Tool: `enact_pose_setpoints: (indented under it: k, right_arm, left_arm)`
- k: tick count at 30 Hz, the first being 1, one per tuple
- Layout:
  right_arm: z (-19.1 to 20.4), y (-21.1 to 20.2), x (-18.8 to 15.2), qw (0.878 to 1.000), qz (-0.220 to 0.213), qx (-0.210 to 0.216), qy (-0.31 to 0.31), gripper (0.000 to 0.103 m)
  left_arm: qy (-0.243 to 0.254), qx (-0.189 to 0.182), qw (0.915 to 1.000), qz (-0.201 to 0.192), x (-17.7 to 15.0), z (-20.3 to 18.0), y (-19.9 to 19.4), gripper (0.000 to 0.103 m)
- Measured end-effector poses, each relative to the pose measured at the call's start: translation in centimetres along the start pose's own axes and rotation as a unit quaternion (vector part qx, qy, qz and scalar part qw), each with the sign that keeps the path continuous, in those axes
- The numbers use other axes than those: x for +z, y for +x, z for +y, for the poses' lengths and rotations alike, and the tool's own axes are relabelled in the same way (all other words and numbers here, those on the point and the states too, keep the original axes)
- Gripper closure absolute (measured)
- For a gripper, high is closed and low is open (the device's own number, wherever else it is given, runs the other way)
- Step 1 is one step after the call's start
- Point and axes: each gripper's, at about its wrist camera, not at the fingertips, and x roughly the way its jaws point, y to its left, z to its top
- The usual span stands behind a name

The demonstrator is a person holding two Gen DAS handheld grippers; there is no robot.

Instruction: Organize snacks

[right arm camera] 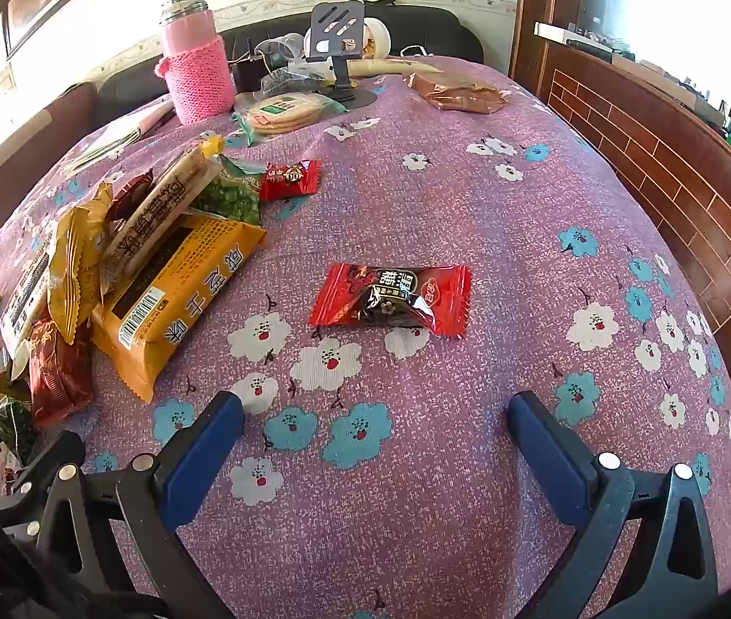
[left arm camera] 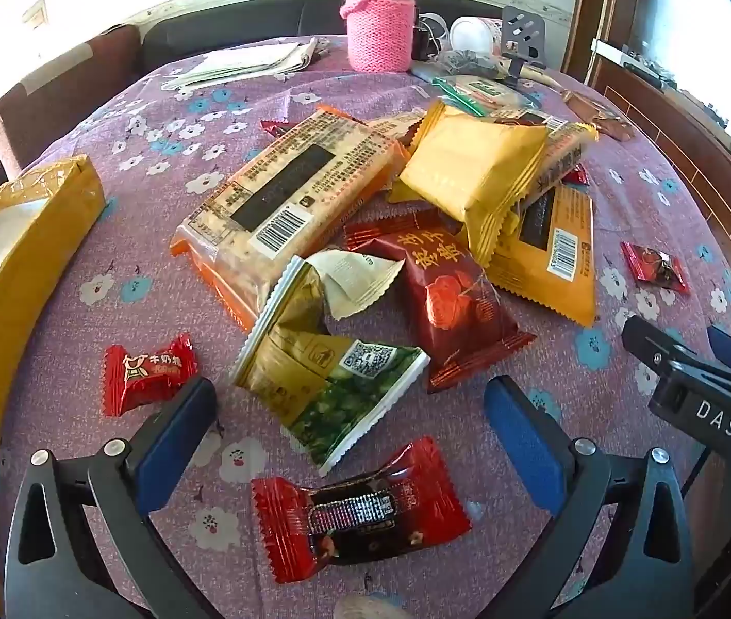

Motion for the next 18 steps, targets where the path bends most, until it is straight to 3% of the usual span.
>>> enact_pose_setpoints:
  k: [7,8,18]
  right_arm:
    - [0.00,0.01,0.00,1.000,0.000,0.000,0.000,0.000]
    - [0.00,0.01,0.00,1.000,0.000,0.000,0.000,0.000]
    - [0.01,0.02,-0.01,1.000,0.000,0.000,0.000,0.000]
  left_arm:
    - [-0.013,0.010,0.9999,-0.003,0.33,-0.25,0.17,0.000]
    - [0.009,-0.001,1.0000,0.003,-0.30,0.04,-0.32,0.000]
    - [0.009,-0.002,1.0000,0.003,-0.33,0.01,-0.31,0.000]
